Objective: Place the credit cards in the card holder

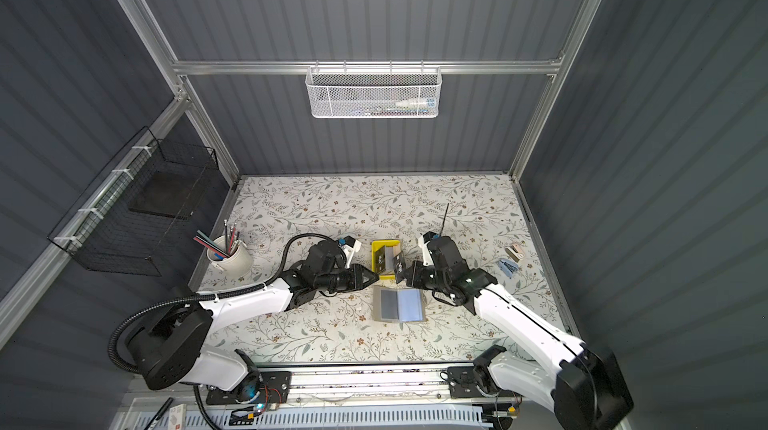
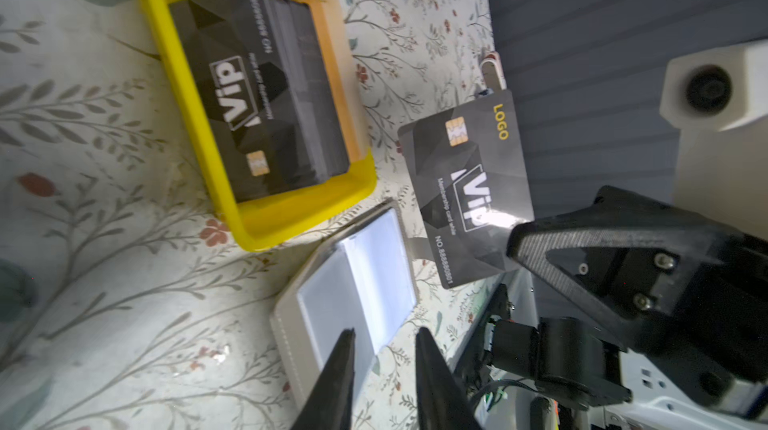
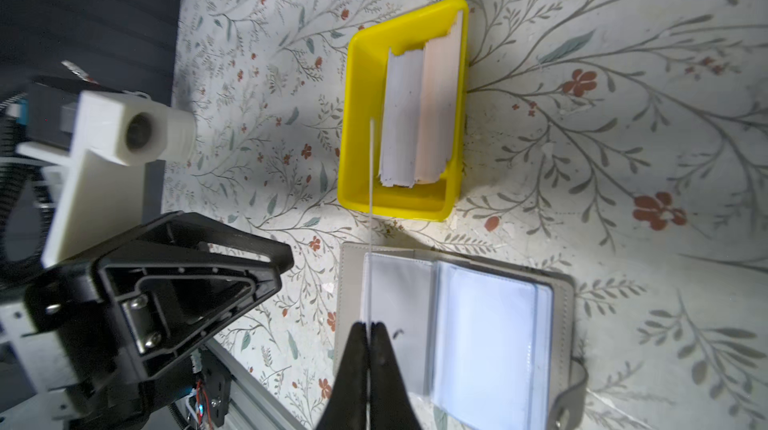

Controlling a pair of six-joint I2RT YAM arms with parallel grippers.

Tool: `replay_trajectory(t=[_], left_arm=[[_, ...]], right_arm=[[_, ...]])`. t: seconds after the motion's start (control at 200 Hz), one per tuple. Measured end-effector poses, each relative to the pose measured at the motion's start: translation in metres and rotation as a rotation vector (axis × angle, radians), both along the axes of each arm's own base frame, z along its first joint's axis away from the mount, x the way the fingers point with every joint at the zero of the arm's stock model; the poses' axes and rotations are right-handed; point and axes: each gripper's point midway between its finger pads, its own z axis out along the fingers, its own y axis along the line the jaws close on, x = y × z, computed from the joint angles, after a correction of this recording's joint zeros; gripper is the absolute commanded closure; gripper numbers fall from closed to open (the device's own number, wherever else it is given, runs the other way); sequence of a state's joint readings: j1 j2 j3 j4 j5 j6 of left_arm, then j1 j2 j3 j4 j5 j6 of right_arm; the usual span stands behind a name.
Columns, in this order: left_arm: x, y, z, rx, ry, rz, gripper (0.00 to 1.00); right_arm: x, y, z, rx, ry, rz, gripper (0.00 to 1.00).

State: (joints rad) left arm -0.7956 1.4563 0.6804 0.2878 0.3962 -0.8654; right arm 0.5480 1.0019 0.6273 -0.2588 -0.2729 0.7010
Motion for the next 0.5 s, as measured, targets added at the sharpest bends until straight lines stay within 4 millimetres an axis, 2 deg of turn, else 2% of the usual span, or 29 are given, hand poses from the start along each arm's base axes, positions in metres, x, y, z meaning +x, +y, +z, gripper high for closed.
replay_trajectory(t=[0.28, 0.5], left_arm=[[-0.035, -0.032, 0.033, -0.218, 0.004, -0.085, 0.65], [-0.041, -0.043, 0.058, -0.341, -0.002, -0.114, 0.67]], right_arm=[[-0.033, -0.011, 0.037, 0.162, -0.095, -0.006, 0.95], [-0.054, -0.008, 0.057, 0.279, -0.113, 0.043, 0.95]])
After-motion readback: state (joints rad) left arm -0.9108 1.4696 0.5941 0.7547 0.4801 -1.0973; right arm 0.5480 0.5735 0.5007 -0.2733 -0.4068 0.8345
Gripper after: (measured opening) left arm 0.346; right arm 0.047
